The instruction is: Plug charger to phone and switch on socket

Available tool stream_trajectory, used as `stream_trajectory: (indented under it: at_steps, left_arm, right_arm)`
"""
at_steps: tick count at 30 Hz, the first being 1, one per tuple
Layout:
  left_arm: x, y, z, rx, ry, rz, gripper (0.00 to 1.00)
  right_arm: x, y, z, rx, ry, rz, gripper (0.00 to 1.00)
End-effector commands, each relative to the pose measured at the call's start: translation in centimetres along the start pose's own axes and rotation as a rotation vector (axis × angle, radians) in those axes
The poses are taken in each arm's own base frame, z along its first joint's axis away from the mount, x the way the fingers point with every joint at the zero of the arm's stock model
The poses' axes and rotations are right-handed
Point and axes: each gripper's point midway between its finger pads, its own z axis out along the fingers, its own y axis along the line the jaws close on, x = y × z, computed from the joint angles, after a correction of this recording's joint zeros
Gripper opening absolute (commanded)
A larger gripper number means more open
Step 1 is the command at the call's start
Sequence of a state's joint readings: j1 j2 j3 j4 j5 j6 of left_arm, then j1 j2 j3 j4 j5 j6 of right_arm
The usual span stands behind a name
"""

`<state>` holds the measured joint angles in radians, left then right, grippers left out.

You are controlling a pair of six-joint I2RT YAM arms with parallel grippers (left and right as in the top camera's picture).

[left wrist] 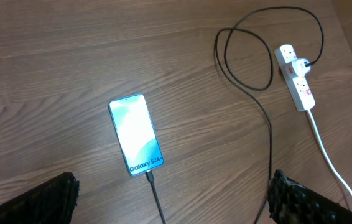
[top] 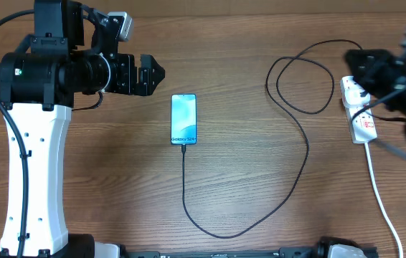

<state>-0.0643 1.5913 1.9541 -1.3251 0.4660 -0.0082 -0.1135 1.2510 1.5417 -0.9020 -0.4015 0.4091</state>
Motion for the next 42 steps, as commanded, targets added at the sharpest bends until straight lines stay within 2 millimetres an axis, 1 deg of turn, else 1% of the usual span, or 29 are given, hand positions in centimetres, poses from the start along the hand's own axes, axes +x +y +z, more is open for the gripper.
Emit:
stream_trajectory:
  at_steps: [1,4,6,10,12,15,19,22,24,26,29,33,37,42]
  left_arm:
    - [0.0,-0.1,-0.2,-0.005,-0.004,0.004,1.00]
    - [0.0,-0.1,-0.2,-0.005,-0.004,0.004,1.00]
    - [0.0,-0.1,-0.2,-0.005,-0.004,0.004,1.00]
    - [0.0,-0.1,-0.2,-0.005,-0.004,0.004,1.00]
    - [0.0,-0.1,-0.2,-0.005,-0.004,0.004,1.00]
    - [0.0,-0.1,-0.2,-0.005,-0.004,0.004,1.00]
    - [0.0,-0.1,-0.2,-0.005,-0.004,0.004,1.00]
    - [0.0,-0.1,-0.2,-0.005,-0.004,0.004,1.00]
    - [0.0,-0.1,-0.2,-0.005,-0.004,0.004,1.00]
    - [0.0,-0.1,-0.2,-0.005,-0.004,0.004,1.00]
    - [0.0,-0.1,-0.2,-0.005,-0.004,0.004,1.00]
    - [0.0,-0.1,-0.2,-0.005,-0.004,0.004,1.00]
    - [0.0,-0.1,-0.2,-0.005,-0.004,0.004,1.00]
    - [0.0,-0.1,-0.2,-0.005,-0.004,0.004,1.00]
  right_arm:
    - [-0.7,0.9,-1.0,0.205,-0.113,-0.195,0.04]
    - [1.7,2.7,-0.3,0.240,-0.066,-0.335,0.04]
    - [3.5,3.0,-0.1,0.309,-0.039,-0.397,0.04]
    - [6.0,2.9,0.0,0.387,0.025,-0.477,0.04]
    - [7.5,2.4,0.0,0.400,0.084,-0.484,0.04]
    - [9.3,0.8,0.1,0.447,0.140,-0.414,0.04]
    - [11.5,-1.2,0.8,0.494,0.192,-0.373,0.04]
    - [12.5,-1.8,1.3,0.485,0.194,-0.343,0.04]
    - [13.4,-1.4,1.5,0.431,0.206,-0.327,0.04]
    - [13.8,-1.1,1.4,0.384,0.200,-0.315,0.04]
    - [14.0,-0.9,0.5,0.334,0.167,-0.302,0.04]
    - [14.5,-1.5,-1.0,0.307,0.135,-0.284,0.04]
    - [15.7,-2.7,-2.4,0.291,0.108,-0.209,0.04]
    - [16.9,-4.1,-3.3,0.251,0.044,-0.145,0.04]
